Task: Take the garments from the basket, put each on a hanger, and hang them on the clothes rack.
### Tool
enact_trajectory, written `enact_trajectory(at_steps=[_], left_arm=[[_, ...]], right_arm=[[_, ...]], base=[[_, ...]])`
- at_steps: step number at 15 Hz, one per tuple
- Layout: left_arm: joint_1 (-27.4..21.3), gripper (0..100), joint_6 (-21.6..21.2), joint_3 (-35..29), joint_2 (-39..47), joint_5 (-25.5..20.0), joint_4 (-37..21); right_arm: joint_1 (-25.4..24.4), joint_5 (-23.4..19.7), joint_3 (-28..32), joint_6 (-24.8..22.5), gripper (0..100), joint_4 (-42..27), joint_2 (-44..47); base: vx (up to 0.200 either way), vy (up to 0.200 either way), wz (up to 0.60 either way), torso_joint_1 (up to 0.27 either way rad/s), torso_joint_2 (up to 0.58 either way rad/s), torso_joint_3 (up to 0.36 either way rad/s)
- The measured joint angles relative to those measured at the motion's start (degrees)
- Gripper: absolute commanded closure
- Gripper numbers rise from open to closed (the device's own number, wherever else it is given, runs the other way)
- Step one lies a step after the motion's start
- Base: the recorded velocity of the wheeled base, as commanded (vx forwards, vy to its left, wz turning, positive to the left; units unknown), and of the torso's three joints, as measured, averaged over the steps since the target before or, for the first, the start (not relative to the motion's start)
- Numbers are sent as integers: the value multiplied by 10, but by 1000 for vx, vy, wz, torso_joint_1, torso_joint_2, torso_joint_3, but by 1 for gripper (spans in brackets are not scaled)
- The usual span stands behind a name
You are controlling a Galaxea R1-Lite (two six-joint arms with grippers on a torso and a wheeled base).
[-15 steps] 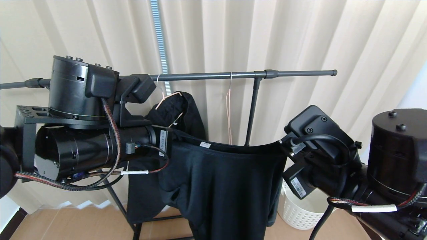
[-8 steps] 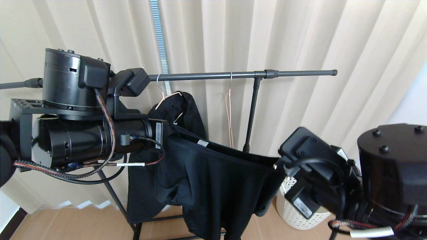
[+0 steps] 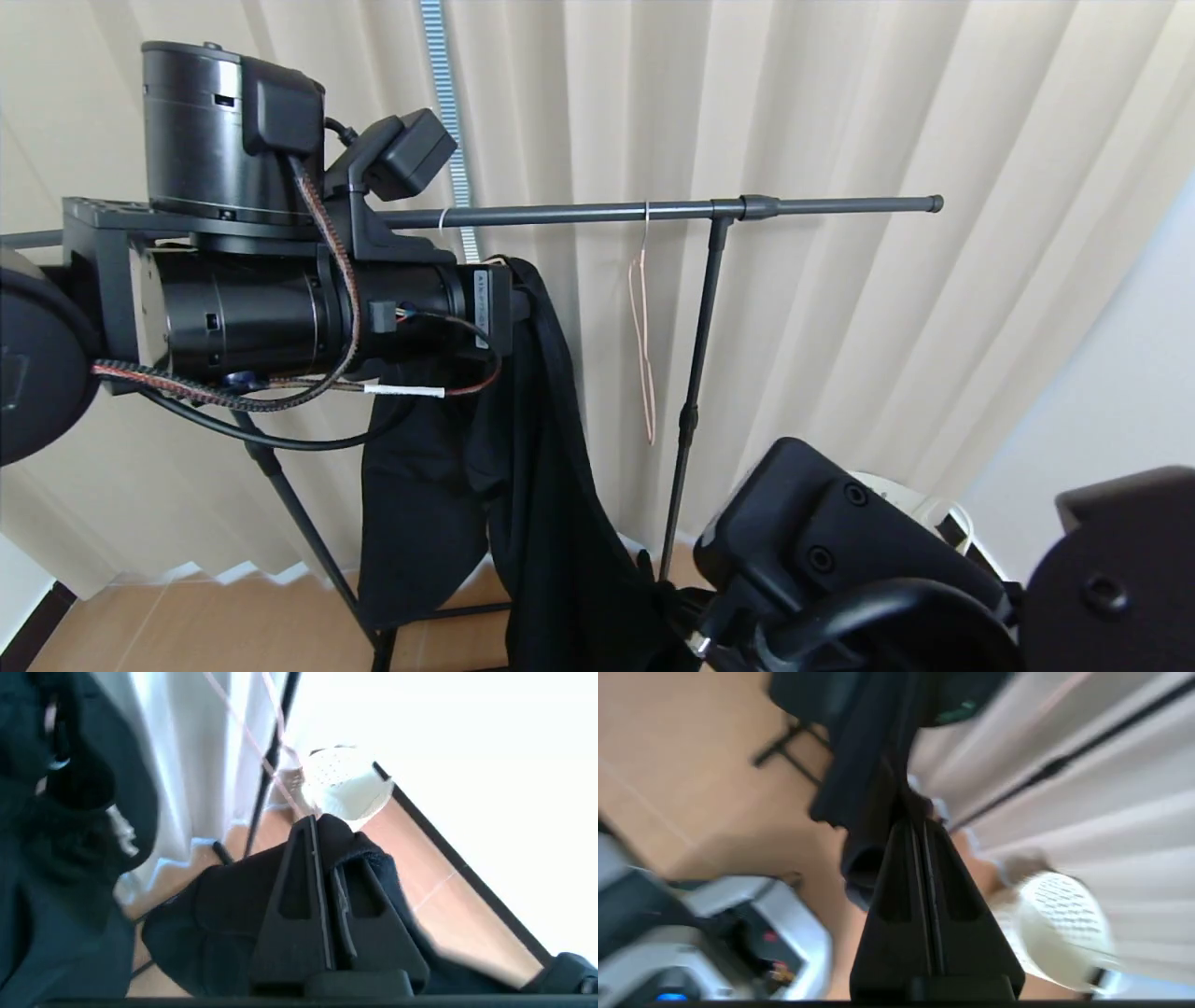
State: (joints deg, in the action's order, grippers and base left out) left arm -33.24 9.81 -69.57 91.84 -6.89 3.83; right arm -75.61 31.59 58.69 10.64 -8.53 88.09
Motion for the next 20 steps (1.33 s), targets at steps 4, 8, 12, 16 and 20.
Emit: enact_trajectory(at_steps=[4, 8, 12, 16, 20], left_arm=[[-12, 100, 20, -9, 14, -34, 39], [-24, 100, 21, -8, 16, -42, 43], [-26, 100, 21, -6, 13, -41, 43], [-15, 100, 18, 12, -1, -33, 31], [6, 100, -10, 17, -18, 19, -69]], right_arm=[[-24, -65, 72, 137, 100, 15, 39], [-28, -85, 89, 169, 100, 87, 55], [-21, -81, 79, 151, 100, 75, 57], [7, -80, 62, 77, 100, 2, 39], [121, -77, 35, -39, 100, -26, 21]], base=[[0, 0, 0, 0, 0, 0], [0, 0, 0, 0, 0, 0], [0, 0, 0, 0, 0, 0], [0, 0, 0, 0, 0, 0], [0, 0, 0, 0, 0, 0]])
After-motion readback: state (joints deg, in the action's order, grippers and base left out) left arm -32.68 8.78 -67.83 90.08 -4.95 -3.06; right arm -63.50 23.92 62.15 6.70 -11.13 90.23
